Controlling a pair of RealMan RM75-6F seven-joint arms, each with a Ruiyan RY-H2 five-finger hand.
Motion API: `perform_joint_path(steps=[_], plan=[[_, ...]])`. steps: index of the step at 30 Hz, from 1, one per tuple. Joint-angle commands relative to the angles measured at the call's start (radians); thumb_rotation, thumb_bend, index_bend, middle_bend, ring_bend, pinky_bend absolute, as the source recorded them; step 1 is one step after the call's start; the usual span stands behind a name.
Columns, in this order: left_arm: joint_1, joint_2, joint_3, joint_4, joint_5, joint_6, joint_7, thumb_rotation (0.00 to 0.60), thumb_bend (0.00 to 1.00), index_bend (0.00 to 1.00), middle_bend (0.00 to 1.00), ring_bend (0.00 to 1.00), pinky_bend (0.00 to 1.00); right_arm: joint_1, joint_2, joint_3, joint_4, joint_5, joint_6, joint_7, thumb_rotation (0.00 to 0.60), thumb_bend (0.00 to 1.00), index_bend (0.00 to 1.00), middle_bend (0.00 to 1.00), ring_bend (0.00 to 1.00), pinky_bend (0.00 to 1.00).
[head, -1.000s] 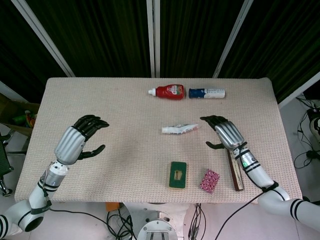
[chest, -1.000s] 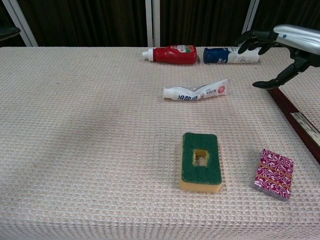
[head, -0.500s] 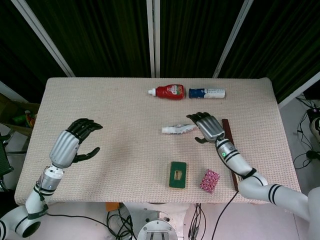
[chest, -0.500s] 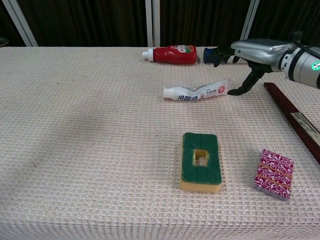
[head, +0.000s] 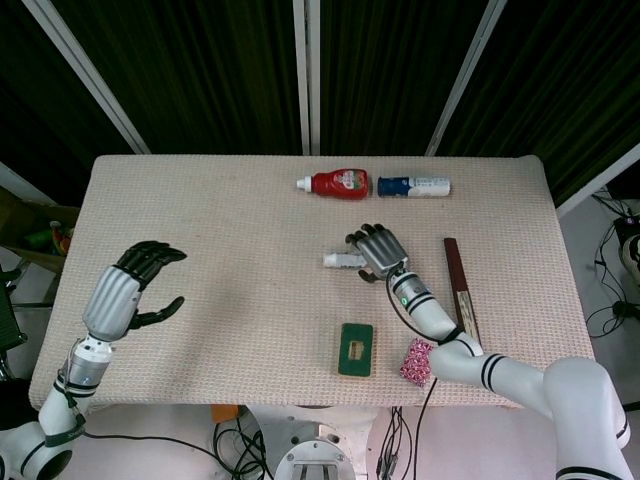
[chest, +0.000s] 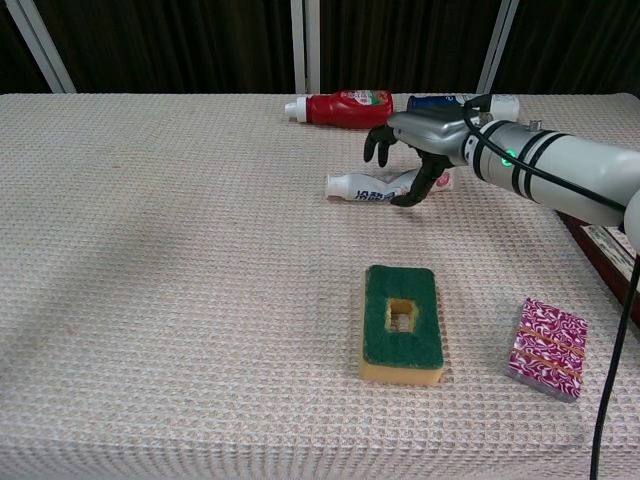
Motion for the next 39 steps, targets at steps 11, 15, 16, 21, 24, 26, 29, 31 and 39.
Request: perform_joint_path(steps=[11,15,16,21,24,26,29,31,39], plan=[[0.012,-0.007,0.004,0.025,-0.001,0.021,-0.024,0.600,0.24,0.26,0.28,0.21,0.21,0.026,-0.041,-0.014,0.056,0.015,0.001,-0.035,0.600,0.31,0.39,0.41,0.20,0.27],[0.014,-0.009,0.004,0.031,-0.002,0.025,-0.029,0.600,0.24,0.26,0.28,0.21,0.21,0.034,-0.052,-0.016,0.067,0.011,0.006,-0.037,0.600,0.33,0.45,0.44,0.22,0.29],[0.014,-0.010,0.004,0.032,-0.003,0.025,-0.030,0.600,0.24,0.26,0.28,0.21,0.21,0.035,-0.054,-0.016,0.069,0.008,0.008,-0.036,0.600,0.34,0.46,0.45,0.23,0.29],[0.016,-0.013,0.005,0.038,-0.004,0.026,-0.035,0.600,0.24,0.25,0.29,0.21,0.21,0.040,-0.071,-0.020,0.088,-0.022,0.031,-0.011,0.600,0.42,0.57,0.52,0.29,0.33],[0.016,-0.014,0.005,0.040,-0.005,0.026,-0.035,0.600,0.24,0.25,0.28,0.21,0.21,0.041,-0.082,-0.026,0.105,-0.055,0.050,0.023,0.600,0.47,0.65,0.56,0.33,0.37],[0.016,-0.015,0.004,0.040,-0.007,0.025,-0.036,0.600,0.24,0.25,0.28,0.21,0.21,0.040,-0.090,-0.032,0.118,-0.079,0.063,0.053,0.600,0.49,0.70,0.60,0.37,0.40],[0.015,-0.016,0.004,0.040,-0.010,0.022,-0.038,0.600,0.24,0.25,0.29,0.21,0.21,0.038,-0.099,-0.039,0.136,-0.111,0.079,0.100,0.600,0.55,0.76,0.63,0.41,0.44],[0.015,-0.016,0.004,0.041,-0.013,0.019,-0.039,0.600,0.24,0.25,0.29,0.21,0.21,0.035,-0.104,-0.045,0.149,-0.136,0.097,0.138,0.600,0.59,0.79,0.65,0.44,0.47],[0.008,-0.003,0.001,0.023,-0.030,-0.007,-0.063,0.600,0.23,0.25,0.28,0.21,0.22,0.007,-0.079,-0.064,0.135,-0.228,0.195,0.277,0.600,0.76,0.90,0.73,0.53,0.59]])
